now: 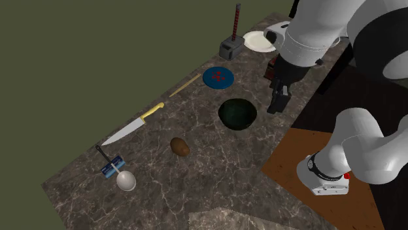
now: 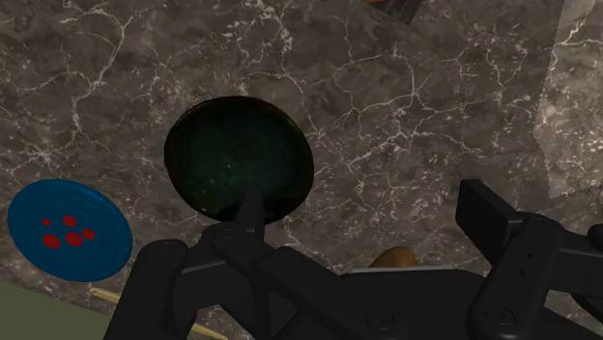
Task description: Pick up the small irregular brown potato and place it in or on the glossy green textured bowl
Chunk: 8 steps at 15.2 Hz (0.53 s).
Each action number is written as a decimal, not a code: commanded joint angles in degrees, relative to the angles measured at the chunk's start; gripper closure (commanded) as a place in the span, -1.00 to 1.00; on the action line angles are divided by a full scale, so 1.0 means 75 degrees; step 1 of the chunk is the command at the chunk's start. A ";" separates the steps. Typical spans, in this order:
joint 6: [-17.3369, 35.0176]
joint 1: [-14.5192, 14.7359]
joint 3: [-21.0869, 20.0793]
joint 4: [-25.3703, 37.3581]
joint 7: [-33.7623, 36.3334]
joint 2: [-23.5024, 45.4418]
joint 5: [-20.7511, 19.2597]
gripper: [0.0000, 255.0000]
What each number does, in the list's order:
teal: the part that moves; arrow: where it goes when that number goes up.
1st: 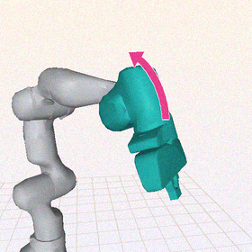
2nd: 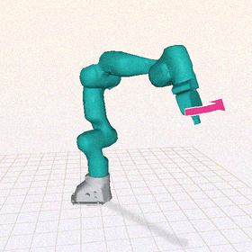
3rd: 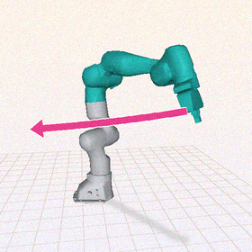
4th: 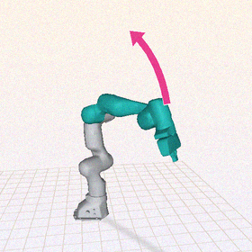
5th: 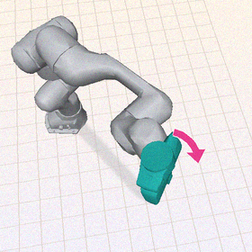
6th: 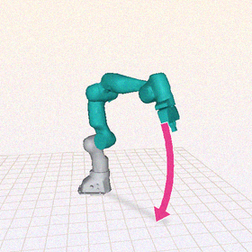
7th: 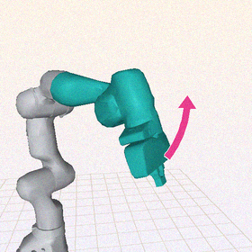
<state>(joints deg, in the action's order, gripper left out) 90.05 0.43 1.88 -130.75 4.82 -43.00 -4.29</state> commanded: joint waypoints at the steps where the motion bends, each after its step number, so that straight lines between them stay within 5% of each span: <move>1: 0.0000 0.0000 0.0000 0.0000 0.0000 0.0000 0.0000 -1.00; 8: 0.1732 0.0011 -0.0448 -0.0402 0.0857 0.1248 0.0105 -1.00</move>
<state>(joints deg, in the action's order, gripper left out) 101.28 0.57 -1.10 -133.53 10.42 -34.96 -3.50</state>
